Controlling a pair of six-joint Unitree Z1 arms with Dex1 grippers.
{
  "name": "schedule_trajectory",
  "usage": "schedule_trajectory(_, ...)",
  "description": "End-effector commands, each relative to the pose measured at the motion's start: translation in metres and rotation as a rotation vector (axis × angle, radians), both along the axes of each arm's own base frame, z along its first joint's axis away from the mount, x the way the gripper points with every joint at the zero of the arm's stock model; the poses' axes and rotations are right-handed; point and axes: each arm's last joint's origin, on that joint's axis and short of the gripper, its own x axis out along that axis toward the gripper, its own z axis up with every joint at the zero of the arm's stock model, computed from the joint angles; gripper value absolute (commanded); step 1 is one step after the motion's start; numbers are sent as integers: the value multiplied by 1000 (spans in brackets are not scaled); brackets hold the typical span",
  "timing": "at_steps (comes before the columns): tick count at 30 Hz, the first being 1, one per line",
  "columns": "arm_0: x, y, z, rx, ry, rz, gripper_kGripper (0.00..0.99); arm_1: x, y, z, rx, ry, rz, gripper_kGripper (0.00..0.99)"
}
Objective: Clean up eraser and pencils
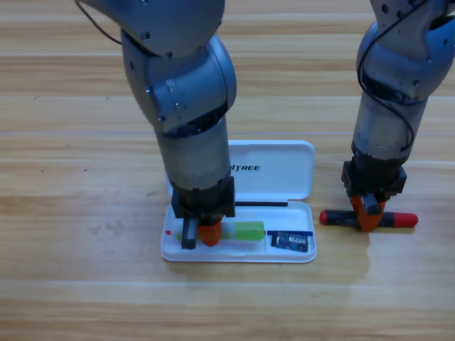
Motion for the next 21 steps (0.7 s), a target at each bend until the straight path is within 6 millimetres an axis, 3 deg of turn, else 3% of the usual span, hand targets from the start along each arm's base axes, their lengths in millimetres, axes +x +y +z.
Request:
schedule_trajectory(1, -5, -6, -24, 49, 46, -10, 0, 11, -5, -38, -77, 37, -57, 0)
schedule_trajectory(4, -6, -5, -24, 51, 48, -10, 0, 8, -8, -20, -55, 12, -92, 0)
schedule_trajectory(10, -6, -5, -25, 53, 46, -3, 0, -14, -23, 49, 21, -12, -141, 0)
schedule_trajectory(13, -5, -5, -26, 55, 46, 3, 0, -27, -30, 74, 51, -22, -134, 0)
schedule_trajectory(21, -6, -5, -29, 66, 46, 5, 0, -36, -33, 78, 62, 3, -132, 0)
